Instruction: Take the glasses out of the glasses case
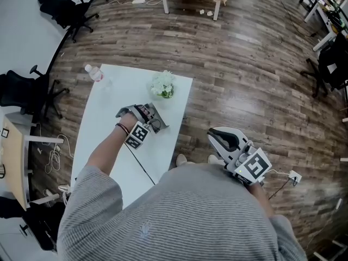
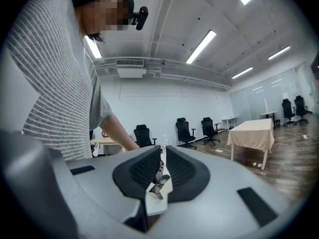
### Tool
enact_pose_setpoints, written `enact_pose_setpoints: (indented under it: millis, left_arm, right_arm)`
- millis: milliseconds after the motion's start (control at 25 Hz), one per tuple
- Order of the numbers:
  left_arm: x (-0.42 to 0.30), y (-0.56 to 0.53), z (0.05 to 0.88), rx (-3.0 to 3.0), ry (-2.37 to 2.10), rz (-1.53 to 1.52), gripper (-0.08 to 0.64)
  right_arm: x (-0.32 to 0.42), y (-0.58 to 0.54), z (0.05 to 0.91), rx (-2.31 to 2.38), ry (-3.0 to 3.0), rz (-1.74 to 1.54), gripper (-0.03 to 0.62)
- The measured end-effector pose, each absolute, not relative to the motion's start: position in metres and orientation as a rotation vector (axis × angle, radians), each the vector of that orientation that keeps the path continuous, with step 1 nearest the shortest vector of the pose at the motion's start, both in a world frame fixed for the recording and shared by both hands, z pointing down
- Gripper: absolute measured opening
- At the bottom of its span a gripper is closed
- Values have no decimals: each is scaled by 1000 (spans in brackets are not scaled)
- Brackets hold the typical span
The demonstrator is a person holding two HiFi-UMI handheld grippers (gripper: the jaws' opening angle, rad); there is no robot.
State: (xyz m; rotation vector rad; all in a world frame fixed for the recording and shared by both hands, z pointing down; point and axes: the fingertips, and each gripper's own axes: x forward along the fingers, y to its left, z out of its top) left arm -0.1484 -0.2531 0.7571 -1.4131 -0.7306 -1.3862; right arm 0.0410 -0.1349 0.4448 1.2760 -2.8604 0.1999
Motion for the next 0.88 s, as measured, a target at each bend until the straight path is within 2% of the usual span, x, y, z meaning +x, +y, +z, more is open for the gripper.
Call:
enact_pose_setpoints:
  millis: [600,880]
  left_arm:
    - [-146,-254,770,-1370,-772,-1423,80]
    - [-150,-254,774,-1410,-741,-1504,35]
  right_arm:
    - [47,-140,448,1287,-2857,227,23]
    - [43,-140,449,1272,-2871,215,23]
